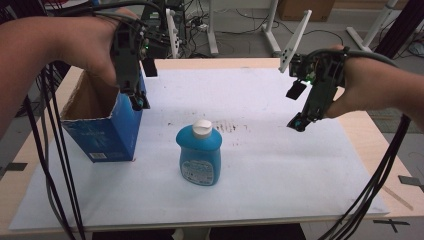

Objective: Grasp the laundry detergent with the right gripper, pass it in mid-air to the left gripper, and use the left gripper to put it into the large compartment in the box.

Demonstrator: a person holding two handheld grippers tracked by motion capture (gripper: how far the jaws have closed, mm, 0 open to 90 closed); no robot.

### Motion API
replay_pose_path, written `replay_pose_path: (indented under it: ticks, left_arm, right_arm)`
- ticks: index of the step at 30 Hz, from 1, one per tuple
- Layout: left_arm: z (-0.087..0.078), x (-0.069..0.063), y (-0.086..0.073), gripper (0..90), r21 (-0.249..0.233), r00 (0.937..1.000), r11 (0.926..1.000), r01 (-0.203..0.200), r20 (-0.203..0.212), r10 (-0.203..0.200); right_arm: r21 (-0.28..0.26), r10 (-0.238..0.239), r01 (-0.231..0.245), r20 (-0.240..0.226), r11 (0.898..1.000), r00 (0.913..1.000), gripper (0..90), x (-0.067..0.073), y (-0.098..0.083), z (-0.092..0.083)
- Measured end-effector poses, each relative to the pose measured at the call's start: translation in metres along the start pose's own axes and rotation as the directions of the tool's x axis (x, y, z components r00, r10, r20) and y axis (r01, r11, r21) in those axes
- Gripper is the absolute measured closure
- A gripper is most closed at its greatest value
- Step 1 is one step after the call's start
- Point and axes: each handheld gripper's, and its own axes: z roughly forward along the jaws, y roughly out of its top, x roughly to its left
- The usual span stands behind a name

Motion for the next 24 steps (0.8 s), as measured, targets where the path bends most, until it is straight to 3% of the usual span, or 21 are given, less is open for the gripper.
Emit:
replay_pose_path:
  ticks: [5, 10, 15, 19, 21, 22, 24]
  left_arm:
    - [0.000, -0.003, 0.001, 1.8, 0.000, 1.0000, 1.0000, -0.009, -0.001, 0.009]
    - [0.001, -0.004, 0.000, 1.7, 0.002, 0.9999, 0.9999, -0.015, 0.002, 0.015]
    - [0.001, -0.006, 0.002, 1.7, 0.002, 0.9997, 0.9997, -0.023, 0.004, 0.023]
    - [0.001, -0.007, 0.002, 1.7, -0.003, 0.9997, 0.9997, -0.023, 0.006, 0.023]
    - [0.001, -0.007, 0.002, 1.7, -0.004, 0.9997, 0.9997, -0.024, 0.006, 0.024]
    - [0.001, -0.007, 0.001, 1.7, -0.007, 0.9997, 0.9997, -0.024, 0.006, 0.024]
    - [0.001, -0.008, 0.001, 1.7, -0.006, 0.9997, 0.9997, -0.022, 0.005, 0.022]
  right_arm:
    - [-0.050, -0.005, 0.004, -0.016, 0.999, 0.9999, 6.5, 0.017, -0.004, 0.017]
    - [-0.128, -0.003, -0.002, -0.036, 0.992, 0.9993, 6.5, 0.039, -0.009, 0.052]
    - [-0.217, 0.017, -0.027, -0.050, 0.976, 0.9986, 6.4, 0.046, -0.012, 0.073]
    - [-0.295, 0.034, -0.053, -0.069, 0.954, 0.9970, 6.4, 0.049, -0.010, 0.089]
    - [-0.313, 0.036, -0.058, -0.077, 0.948, 0.9964, 6.5, 0.050, -0.009, 0.093]
    - [-0.342, 0.025, -0.053, -0.085, 0.938, 0.9961, 6.4, 0.053, -0.005, 0.103]
    - [-0.353, 0.020, -0.052, -0.095, 0.934, 0.9952, 6.4, 0.055, -0.002, 0.109]
